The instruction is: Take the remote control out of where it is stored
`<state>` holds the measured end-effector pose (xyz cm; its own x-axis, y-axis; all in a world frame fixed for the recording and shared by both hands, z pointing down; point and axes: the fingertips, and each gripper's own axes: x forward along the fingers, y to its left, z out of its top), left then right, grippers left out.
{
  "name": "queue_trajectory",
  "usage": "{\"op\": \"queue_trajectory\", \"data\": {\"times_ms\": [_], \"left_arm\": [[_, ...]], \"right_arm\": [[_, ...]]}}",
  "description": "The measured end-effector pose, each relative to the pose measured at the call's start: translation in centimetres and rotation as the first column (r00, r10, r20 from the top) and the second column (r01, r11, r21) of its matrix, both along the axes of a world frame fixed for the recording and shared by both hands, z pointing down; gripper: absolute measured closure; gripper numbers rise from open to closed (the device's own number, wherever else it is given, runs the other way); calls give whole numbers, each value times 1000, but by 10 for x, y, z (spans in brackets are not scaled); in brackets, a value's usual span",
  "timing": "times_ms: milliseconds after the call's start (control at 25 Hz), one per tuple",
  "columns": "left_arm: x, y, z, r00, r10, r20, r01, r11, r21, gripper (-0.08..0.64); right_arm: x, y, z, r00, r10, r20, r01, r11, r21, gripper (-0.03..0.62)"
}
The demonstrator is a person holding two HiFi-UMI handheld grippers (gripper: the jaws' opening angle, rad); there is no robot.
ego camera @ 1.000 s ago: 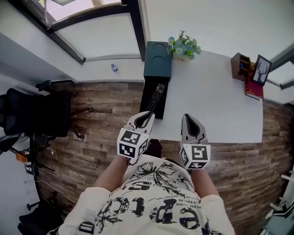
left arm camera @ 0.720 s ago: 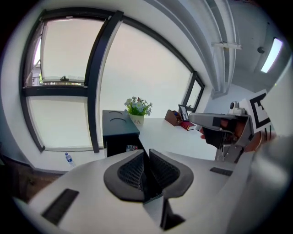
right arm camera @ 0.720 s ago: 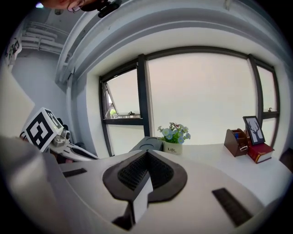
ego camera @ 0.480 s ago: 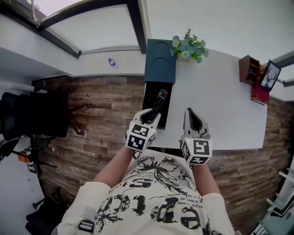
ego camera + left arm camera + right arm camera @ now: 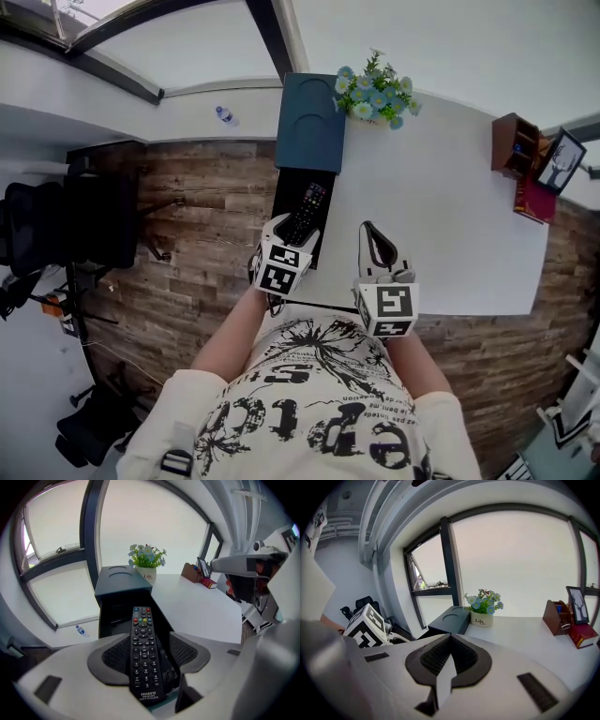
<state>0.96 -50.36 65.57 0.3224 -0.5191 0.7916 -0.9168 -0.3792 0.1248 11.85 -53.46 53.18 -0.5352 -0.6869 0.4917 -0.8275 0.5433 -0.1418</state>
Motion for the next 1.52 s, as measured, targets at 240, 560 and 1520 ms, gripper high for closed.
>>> {"op": "queue_trajectory", "data": {"times_ms": [240, 560, 1520], "left_arm": [[-7, -4, 26, 995, -88, 39, 91, 992, -84, 308], [-7, 1, 44, 978, -46, 204, 81, 982, -170, 310], [-14, 0, -25, 985, -159, 66, 159, 987, 0, 311]], "right_arm": [[11, -12, 14, 999, -33, 23, 34, 999, -43, 591], [26, -18, 20, 998, -63, 0, 63, 997, -50, 591], [44, -31, -37, 999, -16, -40, 22, 989, 149, 591]]}}
